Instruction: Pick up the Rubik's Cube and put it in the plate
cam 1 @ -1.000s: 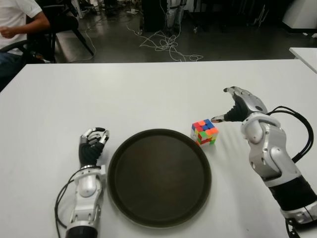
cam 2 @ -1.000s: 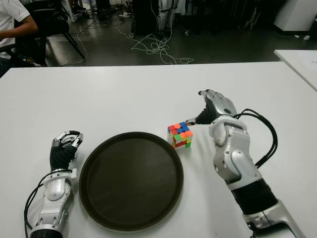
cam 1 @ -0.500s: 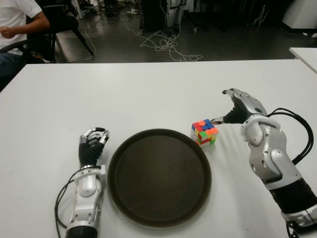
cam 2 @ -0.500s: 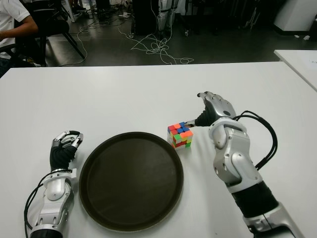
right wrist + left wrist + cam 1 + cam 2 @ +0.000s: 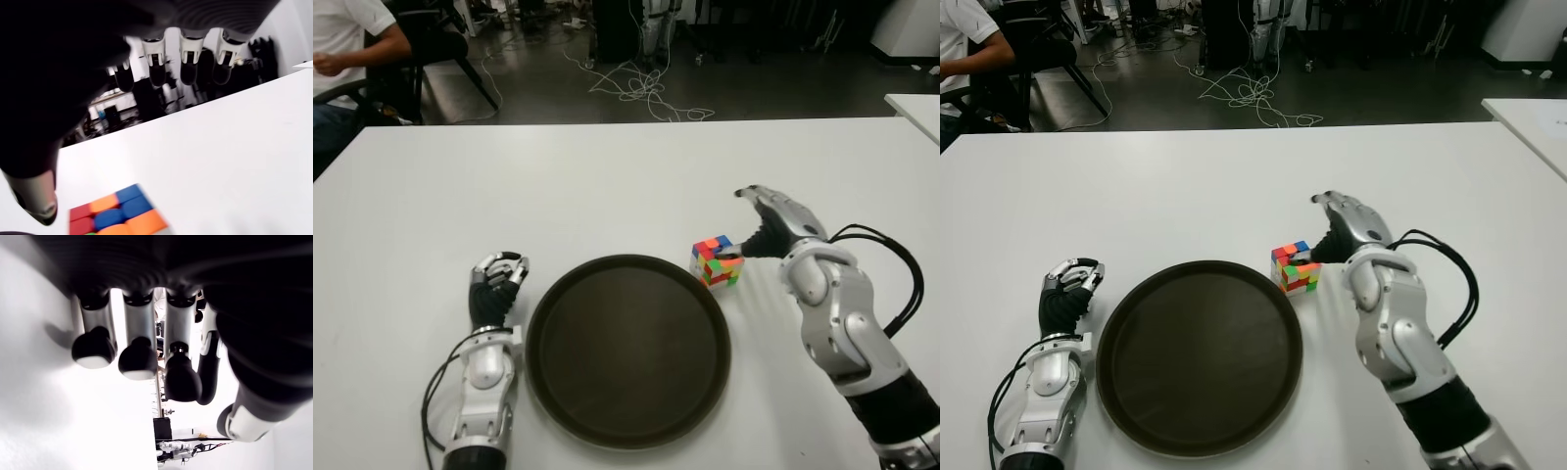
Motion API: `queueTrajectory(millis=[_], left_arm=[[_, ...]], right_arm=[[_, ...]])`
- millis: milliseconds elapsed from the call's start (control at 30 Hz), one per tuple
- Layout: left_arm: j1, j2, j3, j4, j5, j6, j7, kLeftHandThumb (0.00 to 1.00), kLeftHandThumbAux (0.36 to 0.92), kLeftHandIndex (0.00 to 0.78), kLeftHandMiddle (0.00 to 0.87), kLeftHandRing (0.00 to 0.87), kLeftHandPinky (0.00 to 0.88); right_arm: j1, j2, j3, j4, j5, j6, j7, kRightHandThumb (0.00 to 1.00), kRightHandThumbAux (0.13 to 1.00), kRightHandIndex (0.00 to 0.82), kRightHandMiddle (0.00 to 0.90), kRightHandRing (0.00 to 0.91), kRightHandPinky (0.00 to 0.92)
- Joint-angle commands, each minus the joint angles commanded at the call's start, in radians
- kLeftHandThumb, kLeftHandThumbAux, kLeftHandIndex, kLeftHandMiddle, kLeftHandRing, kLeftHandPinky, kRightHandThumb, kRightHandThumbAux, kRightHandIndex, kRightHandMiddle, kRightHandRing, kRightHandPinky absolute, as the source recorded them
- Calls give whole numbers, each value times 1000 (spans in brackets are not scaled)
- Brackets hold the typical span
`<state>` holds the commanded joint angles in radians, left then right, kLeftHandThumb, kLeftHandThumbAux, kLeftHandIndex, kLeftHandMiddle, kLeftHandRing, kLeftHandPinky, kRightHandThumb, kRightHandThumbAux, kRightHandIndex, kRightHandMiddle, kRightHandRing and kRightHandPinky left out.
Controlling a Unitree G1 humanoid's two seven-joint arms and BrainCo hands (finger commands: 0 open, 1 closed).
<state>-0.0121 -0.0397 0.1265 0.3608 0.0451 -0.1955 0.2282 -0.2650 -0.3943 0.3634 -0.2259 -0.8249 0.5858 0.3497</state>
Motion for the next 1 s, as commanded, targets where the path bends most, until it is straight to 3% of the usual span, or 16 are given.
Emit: queueTrajectory(millis=[533,1000], left_arm=[[3,0,-1,3,-3,-20,-6,716,700,446,815,842,845],[6,-5,1,-12,-13,-7,-11,716,701,445,811,840,843]], right_arm=[[-14,18,46,-3,-57,53,80,0,636,0,0,0,0],[-5,39,49,30,-59,10,47,0,670,0,0,0,0]])
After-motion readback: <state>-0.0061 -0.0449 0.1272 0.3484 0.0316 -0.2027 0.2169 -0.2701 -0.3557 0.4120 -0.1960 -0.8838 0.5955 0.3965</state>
